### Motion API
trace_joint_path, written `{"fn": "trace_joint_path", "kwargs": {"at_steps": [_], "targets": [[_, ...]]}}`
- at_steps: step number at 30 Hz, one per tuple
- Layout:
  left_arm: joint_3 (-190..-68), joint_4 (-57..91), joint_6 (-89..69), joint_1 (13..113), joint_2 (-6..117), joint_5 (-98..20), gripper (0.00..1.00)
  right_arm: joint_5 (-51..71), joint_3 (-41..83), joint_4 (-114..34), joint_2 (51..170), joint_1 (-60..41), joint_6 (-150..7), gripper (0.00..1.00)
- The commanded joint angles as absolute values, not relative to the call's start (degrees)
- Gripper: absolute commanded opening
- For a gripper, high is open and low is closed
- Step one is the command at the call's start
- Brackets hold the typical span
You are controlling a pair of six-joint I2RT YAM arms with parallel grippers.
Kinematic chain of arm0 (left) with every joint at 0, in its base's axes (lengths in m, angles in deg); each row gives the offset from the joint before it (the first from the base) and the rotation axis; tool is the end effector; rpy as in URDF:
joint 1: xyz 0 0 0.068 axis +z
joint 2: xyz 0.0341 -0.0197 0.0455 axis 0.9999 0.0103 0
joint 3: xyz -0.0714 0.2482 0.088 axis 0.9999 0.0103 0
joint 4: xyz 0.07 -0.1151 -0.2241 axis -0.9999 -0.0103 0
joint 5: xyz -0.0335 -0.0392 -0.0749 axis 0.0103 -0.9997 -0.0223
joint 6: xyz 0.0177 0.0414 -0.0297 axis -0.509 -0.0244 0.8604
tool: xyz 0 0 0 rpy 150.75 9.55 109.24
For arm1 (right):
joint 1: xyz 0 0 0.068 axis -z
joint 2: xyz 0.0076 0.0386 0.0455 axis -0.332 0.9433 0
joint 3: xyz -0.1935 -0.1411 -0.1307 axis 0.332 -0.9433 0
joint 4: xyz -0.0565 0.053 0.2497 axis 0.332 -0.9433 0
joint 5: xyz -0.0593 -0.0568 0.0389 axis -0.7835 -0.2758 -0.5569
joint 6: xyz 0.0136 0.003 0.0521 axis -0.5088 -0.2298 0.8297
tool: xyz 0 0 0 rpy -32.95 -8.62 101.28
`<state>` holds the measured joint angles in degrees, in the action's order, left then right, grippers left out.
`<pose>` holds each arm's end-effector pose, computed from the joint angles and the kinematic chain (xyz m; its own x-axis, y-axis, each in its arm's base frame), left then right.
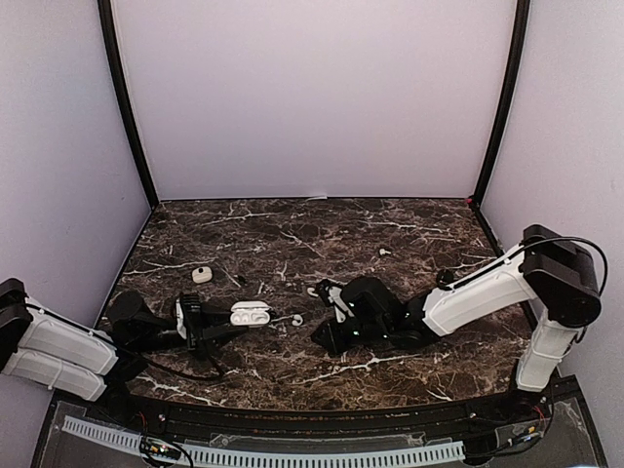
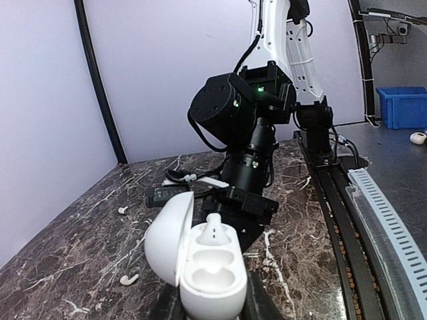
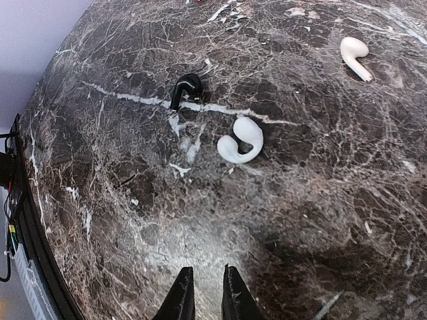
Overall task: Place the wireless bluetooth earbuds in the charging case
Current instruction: Pick up the left earbud from the center of the board.
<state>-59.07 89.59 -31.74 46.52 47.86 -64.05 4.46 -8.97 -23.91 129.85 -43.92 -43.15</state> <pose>0.1169 -0.1354 0.1769 0.2911 -0.0679 -0.9543 0.9292 0.2577 0.2651 0.1533 0.3070 0.1401 -0.7528 -0.2098 -0.6239 -0.5737 0.6737 0.4657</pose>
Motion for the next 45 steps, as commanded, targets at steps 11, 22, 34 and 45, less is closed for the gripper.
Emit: {"fn": "trace_joint_path", "kwargs": {"at_steps": [11,22,34,45], "targets": [[-57.93,86.77,-31.76,46.87,44.14,-59.95,0.0,-3.05,0.42,-24.15,139.78,-43.58,-41.17,0.25],[-58.24,86.52,-31.79,46.87,44.99,-61.0,0.0,-8.9,9.49,-31.69,146.12,-42.43,-47.88,0.29],[-58.36,86.77,-31.96,46.87,45.63,-60.91,0.0,-6.17,13.93,-34.14,148.83,-42.31,-50.92,0.3],[-58.28,86.93,-31.87,46.87,45.61,-61.01,0.0,-5.5,14.73,-33.59,148.43,-42.31,-50.03,0.15]]}}
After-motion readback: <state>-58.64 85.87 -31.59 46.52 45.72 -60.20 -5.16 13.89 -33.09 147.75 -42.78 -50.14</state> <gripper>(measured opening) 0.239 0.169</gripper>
